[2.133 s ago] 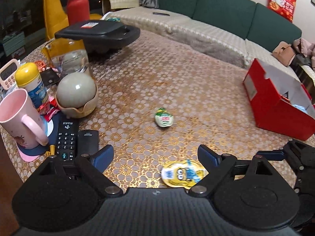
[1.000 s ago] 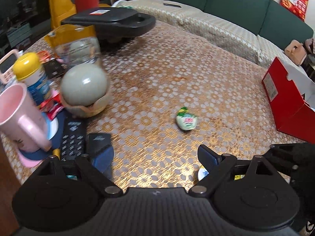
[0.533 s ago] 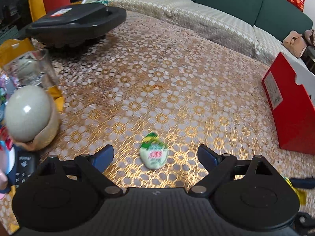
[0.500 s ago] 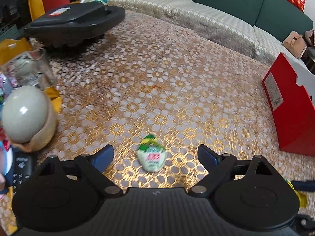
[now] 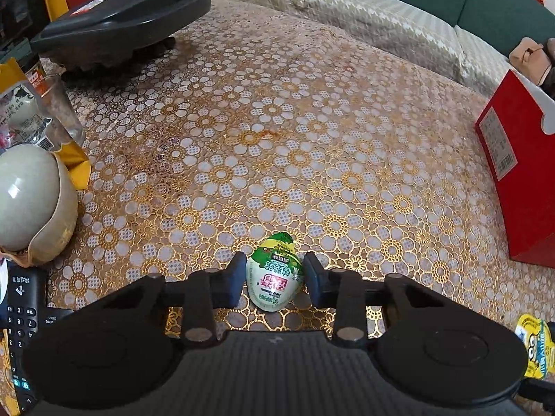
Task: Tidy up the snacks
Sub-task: 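Grasp the yellow Minion packet with the right tool while the left tool grasps the green-white pouch, then carry the Minion packet and green-white pouch over the red box and lower them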
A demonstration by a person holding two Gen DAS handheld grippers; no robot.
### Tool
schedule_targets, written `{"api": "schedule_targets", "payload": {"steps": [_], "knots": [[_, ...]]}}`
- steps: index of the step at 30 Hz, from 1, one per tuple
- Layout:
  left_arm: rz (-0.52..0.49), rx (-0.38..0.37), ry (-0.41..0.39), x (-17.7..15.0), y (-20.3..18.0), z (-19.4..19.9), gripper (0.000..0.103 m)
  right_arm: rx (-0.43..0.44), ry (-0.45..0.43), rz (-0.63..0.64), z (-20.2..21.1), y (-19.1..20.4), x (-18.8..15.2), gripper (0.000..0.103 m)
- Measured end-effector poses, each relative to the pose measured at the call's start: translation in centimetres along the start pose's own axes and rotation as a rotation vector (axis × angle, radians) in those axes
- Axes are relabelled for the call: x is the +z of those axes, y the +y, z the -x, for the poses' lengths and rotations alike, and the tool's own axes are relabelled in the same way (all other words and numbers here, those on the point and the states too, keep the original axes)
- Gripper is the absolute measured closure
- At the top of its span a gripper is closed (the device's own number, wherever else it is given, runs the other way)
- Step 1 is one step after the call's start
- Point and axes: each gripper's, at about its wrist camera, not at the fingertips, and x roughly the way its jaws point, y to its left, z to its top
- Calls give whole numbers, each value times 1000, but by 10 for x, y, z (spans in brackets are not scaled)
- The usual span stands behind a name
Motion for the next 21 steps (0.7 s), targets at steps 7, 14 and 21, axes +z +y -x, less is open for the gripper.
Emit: {"api": "schedule_targets", "payload": {"steps": [7,14,21], "knots": [[7,-10,-6,-8,-3,14,69,-28,-19,-38,12,-1,-5,52],[-46,-34,-51,-18,-22,56,68,-65,-64,-94,39,-5,-11,52],[-100,-88,-116,-28,-51,108,68,-111,-136,-139,83,-9,-23,52]]}}
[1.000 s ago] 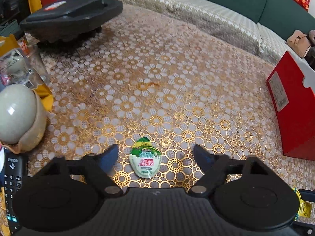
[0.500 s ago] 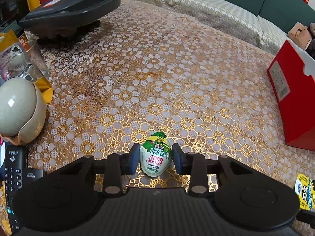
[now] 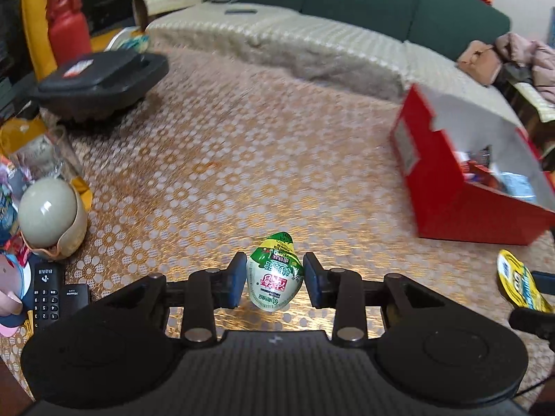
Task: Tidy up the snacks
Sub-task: 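Carry the Minion packet and green-white pouch over the red box and lower them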
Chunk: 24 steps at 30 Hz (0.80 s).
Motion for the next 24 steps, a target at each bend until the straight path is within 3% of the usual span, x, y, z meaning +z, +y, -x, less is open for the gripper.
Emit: {"api": "schedule_targets", "payload": {"steps": [14,24], "knots": [[-163,-120,-122,13,-106,76,68,-128,-122,-80,82,-40,-6,52],[-251,-152,-124,40,-181,71,68,-241,-160,-104,104,-90,14,52]]}}
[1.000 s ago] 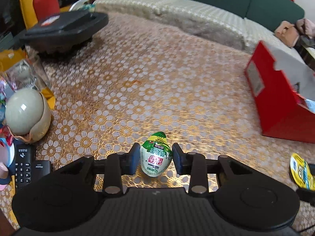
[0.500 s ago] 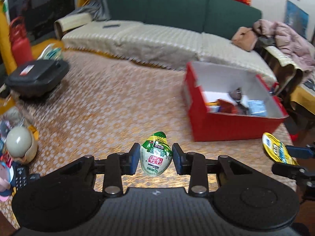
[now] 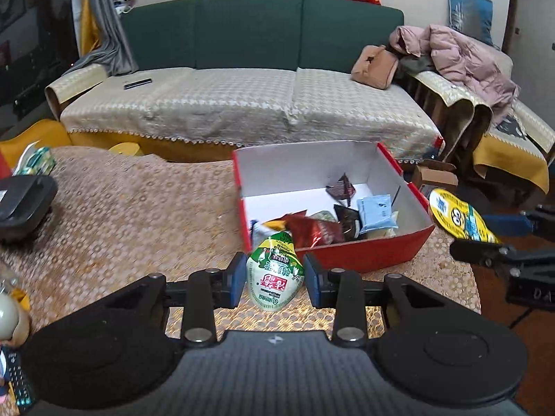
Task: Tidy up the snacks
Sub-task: 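Carry the Minion packet and green-white pouch over the red box and lower them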
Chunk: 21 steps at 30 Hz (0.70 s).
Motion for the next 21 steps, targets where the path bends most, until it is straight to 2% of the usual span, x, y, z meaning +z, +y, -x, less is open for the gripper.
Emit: {"api": "schedule_targets", "payload": {"steps": [10,21], "knots": [[-16,-8,55,38,-20,-58,68,-107,32,0,-53,-36,27,52],[-46,16,146,53,-25,-131,68,-123,144,3,-129,-52,35,52]]}}
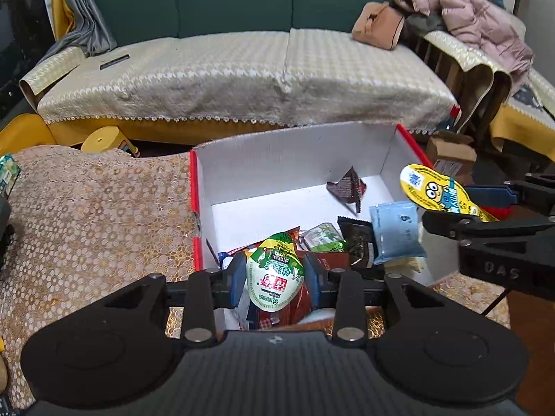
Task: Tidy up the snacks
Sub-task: 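Carry the Minion packet and green-white pouch over the red box and lower them, then open both tools to release the packet and pouch into the box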
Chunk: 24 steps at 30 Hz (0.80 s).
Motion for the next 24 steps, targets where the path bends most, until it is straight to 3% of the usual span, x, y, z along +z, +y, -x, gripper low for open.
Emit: {"api": "schedule_targets", "payload": {"steps": [9,20,24], "knots": [[-27,4,68,-2,-2,-40,68,-11,92,45,-46,6,-1,52],[-28,5,94,-10,0,-54,68,5,120,49,-60,6,-11,51],[-11,-1,83,-9,2,-48,58,20,105,48,-54,5,-13,51]]}}
